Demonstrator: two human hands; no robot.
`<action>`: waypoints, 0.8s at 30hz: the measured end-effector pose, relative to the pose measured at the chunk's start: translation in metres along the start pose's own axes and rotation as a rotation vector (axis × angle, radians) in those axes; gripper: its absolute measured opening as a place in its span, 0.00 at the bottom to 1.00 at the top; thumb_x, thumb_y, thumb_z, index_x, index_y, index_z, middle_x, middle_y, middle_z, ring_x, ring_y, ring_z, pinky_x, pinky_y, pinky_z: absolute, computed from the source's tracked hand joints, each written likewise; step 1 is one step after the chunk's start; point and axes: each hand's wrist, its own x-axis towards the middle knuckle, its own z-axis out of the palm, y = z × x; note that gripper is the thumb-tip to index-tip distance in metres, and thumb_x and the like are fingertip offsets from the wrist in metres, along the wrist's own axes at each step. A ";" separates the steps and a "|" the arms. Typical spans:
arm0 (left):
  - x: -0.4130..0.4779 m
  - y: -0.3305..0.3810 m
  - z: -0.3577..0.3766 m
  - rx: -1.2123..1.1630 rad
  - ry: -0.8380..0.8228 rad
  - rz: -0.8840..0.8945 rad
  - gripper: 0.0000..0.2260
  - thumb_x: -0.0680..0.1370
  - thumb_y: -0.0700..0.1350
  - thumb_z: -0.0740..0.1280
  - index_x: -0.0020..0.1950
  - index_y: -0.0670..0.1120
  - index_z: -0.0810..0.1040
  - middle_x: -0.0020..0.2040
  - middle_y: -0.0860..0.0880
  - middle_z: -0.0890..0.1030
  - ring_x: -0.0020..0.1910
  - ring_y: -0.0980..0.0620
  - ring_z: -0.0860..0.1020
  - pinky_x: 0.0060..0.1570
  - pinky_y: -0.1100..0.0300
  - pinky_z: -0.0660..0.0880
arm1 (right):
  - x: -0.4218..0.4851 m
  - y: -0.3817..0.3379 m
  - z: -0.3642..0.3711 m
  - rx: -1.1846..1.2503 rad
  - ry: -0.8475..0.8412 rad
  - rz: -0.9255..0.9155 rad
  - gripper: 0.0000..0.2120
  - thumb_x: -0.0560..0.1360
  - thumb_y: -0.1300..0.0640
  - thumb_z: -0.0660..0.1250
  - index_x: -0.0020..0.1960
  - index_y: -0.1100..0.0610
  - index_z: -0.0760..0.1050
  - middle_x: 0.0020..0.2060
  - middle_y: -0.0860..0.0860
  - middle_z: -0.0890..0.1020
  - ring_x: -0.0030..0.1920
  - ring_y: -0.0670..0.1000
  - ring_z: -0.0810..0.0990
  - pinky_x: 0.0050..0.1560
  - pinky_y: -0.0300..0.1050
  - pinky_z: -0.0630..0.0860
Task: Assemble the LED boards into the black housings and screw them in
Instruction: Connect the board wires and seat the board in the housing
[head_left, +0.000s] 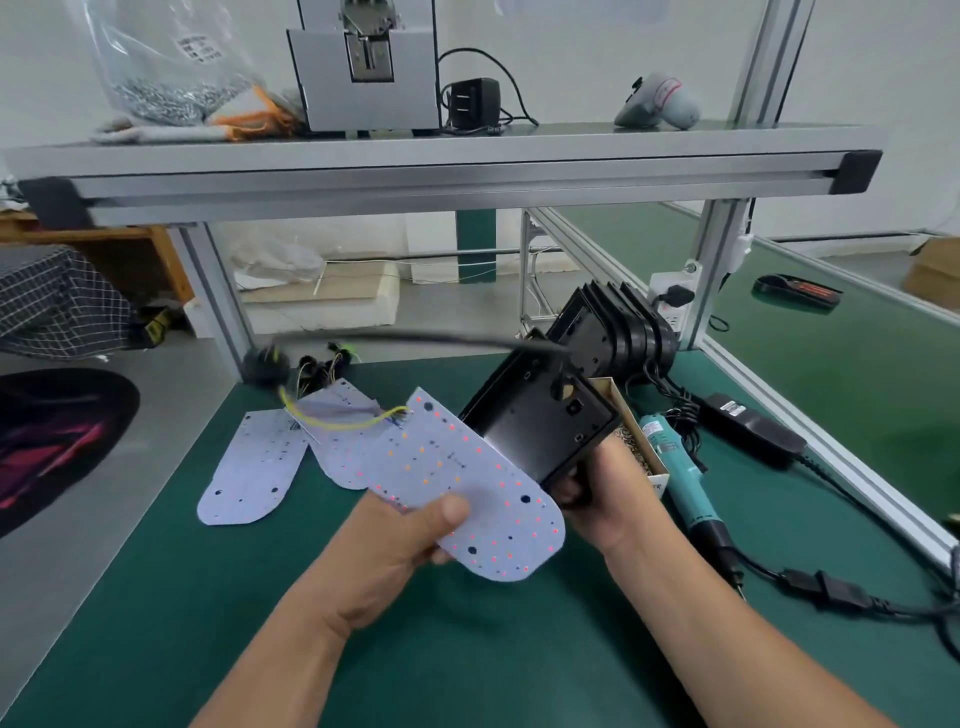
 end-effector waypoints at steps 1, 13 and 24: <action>0.000 0.001 0.000 0.081 0.014 0.027 0.25 0.67 0.66 0.82 0.50 0.47 0.85 0.41 0.46 0.82 0.35 0.51 0.74 0.34 0.58 0.70 | 0.000 0.001 0.000 -0.019 -0.021 0.007 0.19 0.79 0.64 0.53 0.32 0.48 0.60 0.25 0.46 0.59 0.25 0.45 0.54 0.26 0.38 0.49; 0.003 0.014 -0.009 0.395 0.077 0.120 0.30 0.65 0.68 0.81 0.59 0.51 0.86 0.55 0.51 0.89 0.57 0.51 0.87 0.57 0.57 0.80 | -0.007 0.000 0.003 -0.135 -0.116 0.097 0.17 0.71 0.60 0.59 0.24 0.50 0.68 0.23 0.45 0.63 0.20 0.41 0.59 0.23 0.33 0.50; 0.000 0.007 0.007 0.425 0.091 0.049 0.19 0.72 0.71 0.75 0.40 0.55 0.81 0.39 0.63 0.80 0.36 0.62 0.76 0.41 0.67 0.74 | -0.023 0.000 0.023 -0.002 -0.269 0.157 0.06 0.65 0.53 0.76 0.37 0.55 0.88 0.40 0.55 0.88 0.39 0.53 0.87 0.39 0.43 0.83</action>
